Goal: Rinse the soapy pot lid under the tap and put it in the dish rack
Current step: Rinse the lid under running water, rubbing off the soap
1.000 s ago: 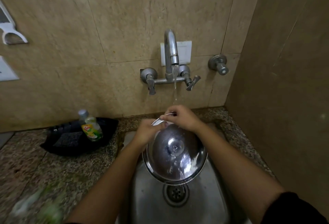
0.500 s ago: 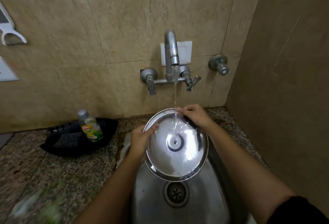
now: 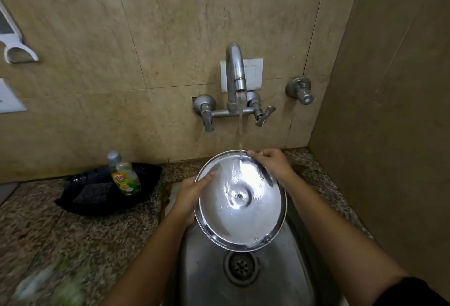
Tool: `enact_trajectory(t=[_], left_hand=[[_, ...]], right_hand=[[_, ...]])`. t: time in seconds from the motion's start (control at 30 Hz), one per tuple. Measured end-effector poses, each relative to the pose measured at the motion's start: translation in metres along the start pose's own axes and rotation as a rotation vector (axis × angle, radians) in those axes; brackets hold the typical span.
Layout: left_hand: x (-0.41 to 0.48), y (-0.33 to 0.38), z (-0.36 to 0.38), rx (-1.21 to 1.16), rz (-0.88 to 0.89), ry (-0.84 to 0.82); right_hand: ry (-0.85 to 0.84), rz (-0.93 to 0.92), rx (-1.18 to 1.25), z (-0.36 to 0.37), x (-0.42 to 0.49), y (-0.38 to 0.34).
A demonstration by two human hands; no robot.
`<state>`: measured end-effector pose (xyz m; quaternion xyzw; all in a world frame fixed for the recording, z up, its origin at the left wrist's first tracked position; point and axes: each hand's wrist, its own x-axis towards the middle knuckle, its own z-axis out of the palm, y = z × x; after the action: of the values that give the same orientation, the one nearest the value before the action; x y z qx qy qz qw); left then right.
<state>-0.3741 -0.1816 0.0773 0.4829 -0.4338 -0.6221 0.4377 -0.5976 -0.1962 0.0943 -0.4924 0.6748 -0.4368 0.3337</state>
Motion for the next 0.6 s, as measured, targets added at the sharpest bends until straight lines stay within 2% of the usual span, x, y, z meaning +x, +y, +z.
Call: enact_trajectory(t=[0.07,0.17,0.27,0.33,0.4,0.47,0.53,0.6], left_hand=[[0.0,0.006,0.002,0.072,-0.036,-0.055],[0.0,0.011,0.01,0.164,-0.03,-0.092],[-0.002,0.005,0.009,0.081,0.003,-0.06],[-0.004,-0.003,0.006,0.024,0.002,0.026],[-0.002,-0.012,0.001,-0.017,-0.011,0.151],[-0.001,-0.016,0.001,-0.002,-0.003,0.207],[-0.005,-0.015,0.007,0.044,0.008,0.234],[-0.008,-0.014,0.016,0.013,-0.006,0.241]], right_hand=[[-0.016,0.011,-0.073,0.011,-0.001,-0.003],[-0.03,-0.094,-0.284,0.026,-0.005,-0.018],[-0.018,-0.127,-0.221,0.021,-0.005,-0.019],[0.086,-0.105,-0.242,0.016,-0.01,-0.003],[0.312,-0.12,-0.43,0.019,-0.02,0.019],[0.416,-0.156,-0.642,0.026,-0.031,0.033],[0.359,-0.165,-0.737,0.038,-0.035,0.031],[0.226,-0.233,-0.741,0.055,-0.035,0.017]])
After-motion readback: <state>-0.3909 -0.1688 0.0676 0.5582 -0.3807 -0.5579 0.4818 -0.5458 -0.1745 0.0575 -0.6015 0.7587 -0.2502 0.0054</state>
